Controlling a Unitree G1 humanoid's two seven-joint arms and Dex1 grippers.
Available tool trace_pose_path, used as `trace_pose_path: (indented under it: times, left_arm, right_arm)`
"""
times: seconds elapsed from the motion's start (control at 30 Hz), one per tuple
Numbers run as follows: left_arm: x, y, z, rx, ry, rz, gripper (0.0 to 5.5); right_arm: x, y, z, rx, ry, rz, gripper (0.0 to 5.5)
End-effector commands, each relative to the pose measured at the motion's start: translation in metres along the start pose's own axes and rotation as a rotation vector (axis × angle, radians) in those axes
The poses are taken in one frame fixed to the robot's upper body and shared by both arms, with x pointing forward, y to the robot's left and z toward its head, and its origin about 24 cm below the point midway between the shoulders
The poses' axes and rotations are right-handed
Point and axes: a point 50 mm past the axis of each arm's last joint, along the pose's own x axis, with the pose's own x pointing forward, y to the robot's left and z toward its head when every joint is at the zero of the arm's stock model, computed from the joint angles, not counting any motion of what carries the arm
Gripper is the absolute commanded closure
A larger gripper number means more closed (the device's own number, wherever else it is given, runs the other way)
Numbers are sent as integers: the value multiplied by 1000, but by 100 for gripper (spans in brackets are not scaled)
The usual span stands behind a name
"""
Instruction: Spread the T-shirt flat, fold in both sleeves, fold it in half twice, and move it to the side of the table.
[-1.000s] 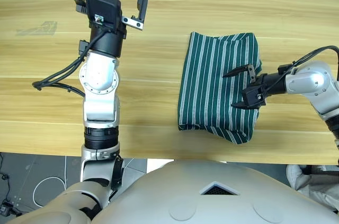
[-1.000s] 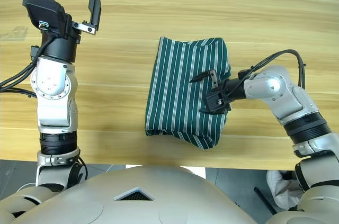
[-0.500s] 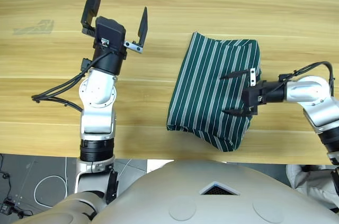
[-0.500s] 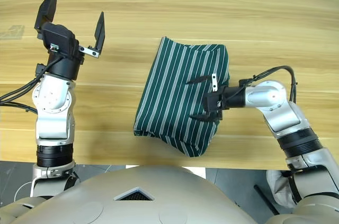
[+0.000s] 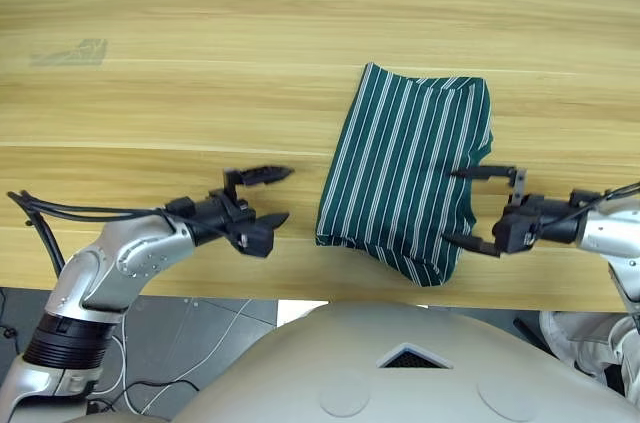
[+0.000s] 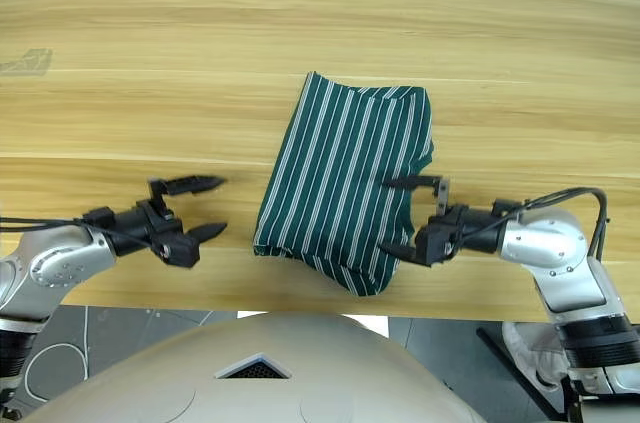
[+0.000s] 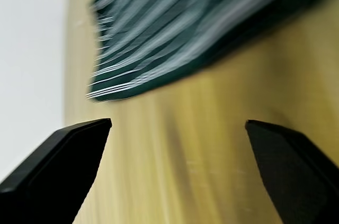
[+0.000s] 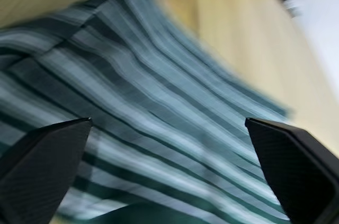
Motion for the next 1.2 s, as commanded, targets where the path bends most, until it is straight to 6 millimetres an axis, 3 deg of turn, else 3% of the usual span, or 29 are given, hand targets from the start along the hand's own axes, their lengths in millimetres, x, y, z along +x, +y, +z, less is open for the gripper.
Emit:
trace_pose_path:
  times: [0.03,0.2,0.5,0.7,0.83,1.0,1.2]
  left_arm:
    - [6,-16,-1,97,-33,-108,81]
    - [19,-17,-1,137,-98,-124,81]
    - [30,-27,19,148,-274,-164,81]
    - [27,-43,29,100,-297,-201,81]
    - [21,-52,29,68,-283,-225,81]
    - [43,-45,28,69,-311,-145,81]
    - [51,-49,18,43,-292,-132,81]
  right_arm:
    - [-4,10,5,-42,54,124,15]
    - [-17,23,3,-28,197,289,15]
    - [-13,33,-6,-4,259,288,15]
    - [-1,26,-10,-23,229,211,15]
    - [-12,32,-9,10,244,240,15]
    - [-8,23,-2,-17,207,200,15]
    - [-11,10,12,35,135,145,15]
